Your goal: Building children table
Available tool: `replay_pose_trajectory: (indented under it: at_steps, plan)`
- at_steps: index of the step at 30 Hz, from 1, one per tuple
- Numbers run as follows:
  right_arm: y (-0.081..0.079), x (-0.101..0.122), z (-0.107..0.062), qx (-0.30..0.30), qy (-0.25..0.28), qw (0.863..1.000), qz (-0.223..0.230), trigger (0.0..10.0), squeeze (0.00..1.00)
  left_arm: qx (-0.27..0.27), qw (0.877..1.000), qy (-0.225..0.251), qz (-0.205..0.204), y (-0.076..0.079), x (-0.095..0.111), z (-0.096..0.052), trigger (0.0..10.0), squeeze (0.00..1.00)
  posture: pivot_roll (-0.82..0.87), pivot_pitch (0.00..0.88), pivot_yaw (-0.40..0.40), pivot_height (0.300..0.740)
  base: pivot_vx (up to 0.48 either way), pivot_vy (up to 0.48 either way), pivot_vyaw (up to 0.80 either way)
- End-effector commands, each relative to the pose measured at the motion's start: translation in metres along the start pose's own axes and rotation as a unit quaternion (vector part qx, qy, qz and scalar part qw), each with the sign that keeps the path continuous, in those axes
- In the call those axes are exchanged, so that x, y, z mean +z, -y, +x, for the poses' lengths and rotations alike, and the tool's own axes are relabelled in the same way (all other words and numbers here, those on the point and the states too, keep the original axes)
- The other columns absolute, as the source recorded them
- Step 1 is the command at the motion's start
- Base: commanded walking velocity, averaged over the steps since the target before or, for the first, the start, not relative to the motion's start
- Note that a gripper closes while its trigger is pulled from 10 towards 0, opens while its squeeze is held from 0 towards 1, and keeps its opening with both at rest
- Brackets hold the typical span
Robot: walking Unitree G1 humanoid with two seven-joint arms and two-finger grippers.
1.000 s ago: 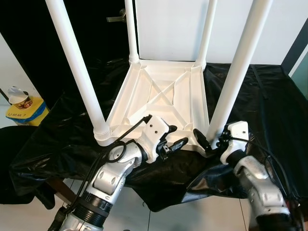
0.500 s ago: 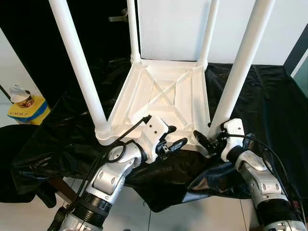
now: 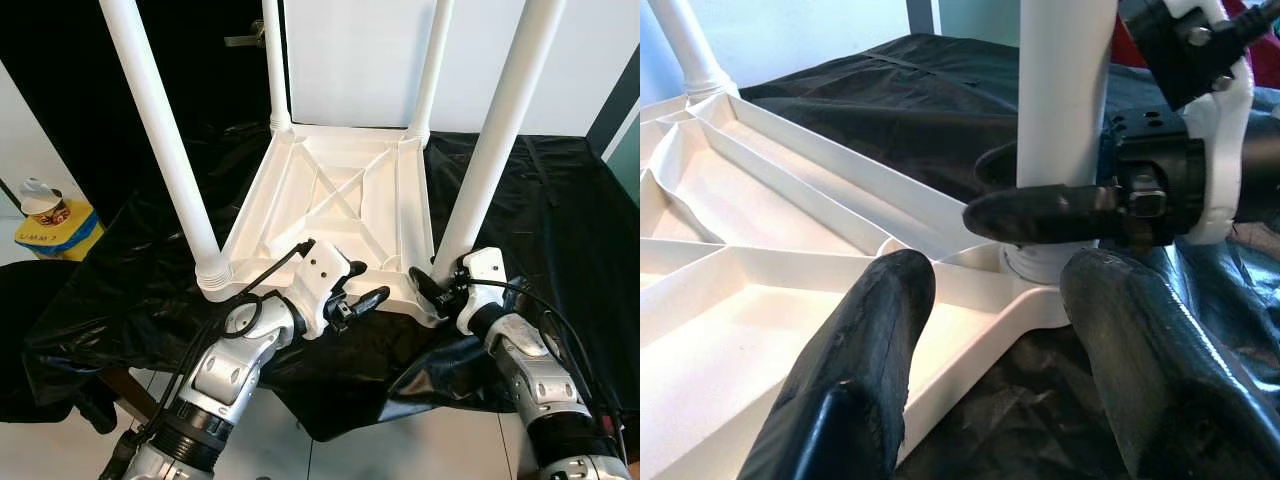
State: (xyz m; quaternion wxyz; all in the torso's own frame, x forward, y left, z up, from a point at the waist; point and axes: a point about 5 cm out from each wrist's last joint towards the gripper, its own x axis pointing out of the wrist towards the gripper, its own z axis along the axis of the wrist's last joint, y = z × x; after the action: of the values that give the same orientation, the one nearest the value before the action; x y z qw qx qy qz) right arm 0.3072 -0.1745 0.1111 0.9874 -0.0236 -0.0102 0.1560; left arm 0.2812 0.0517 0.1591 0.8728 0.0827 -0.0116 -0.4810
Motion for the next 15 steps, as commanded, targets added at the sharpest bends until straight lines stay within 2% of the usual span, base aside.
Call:
replay_pose_trajectory:
  at_steps: [1, 8, 11, 13, 14, 15]
  plan:
    - [-0.0035, -0.0049, -0.0001, -0.043, -0.014, 0.999, 0.012, 10.0, 0.0, -0.01, 1.0, 0.001, 0.006, 0.0002, 0.0013, -0.0015, 10.0, 0.0, -0.11, 0.0, 0.002, 0.74, 0.0, 0.0, 0.0]
    - [-0.0044, -0.0072, 0.0003, -0.11, -0.022, 0.993, 0.025, 10.0, 0.0, -0.011, 1.0, 0.0, 0.006, 0.0008, 0.001, -0.0014, 10.0, 0.0, -0.11, 0.0, 0.001, 0.74, 0.0, 0.0, 0.0]
    - [-0.0077, -0.008, -0.0006, -0.162, -0.026, 0.986, 0.04, 10.0, 0.0, -0.011, 1.0, 0.0, 0.006, 0.0006, 0.0009, -0.0016, 10.0, 0.0, -0.11, 0.0, -0.002, 0.74, 0.0, 0.0, 0.0]
    - [-0.0077, -0.008, -0.0006, -0.162, -0.026, 0.986, 0.04, 10.0, 0.0, -0.011, 1.0, 0.0, 0.006, 0.0006, 0.0009, -0.0016, 10.0, 0.0, -0.11, 0.0, -0.002, 0.74, 0.0, 0.0, 0.0]
    - [-0.0091, -0.0077, -0.0037, -0.219, -0.026, 0.974, 0.043, 10.0, 0.0, -0.011, 1.0, 0.0, 0.006, 0.0015, 0.0003, -0.0014, 10.0, 0.0, -0.11, 0.0, -0.005, 0.74, 0.0, 0.0, 0.0]
    - [-0.0091, -0.0077, -0.0037, -0.219, -0.026, 0.974, 0.043, 10.0, 0.0, -0.011, 1.0, 0.0, 0.006, 0.0015, 0.0003, -0.0014, 10.0, 0.0, -0.11, 0.0, -0.005, 0.74, 0.0, 0.0, 0.0]
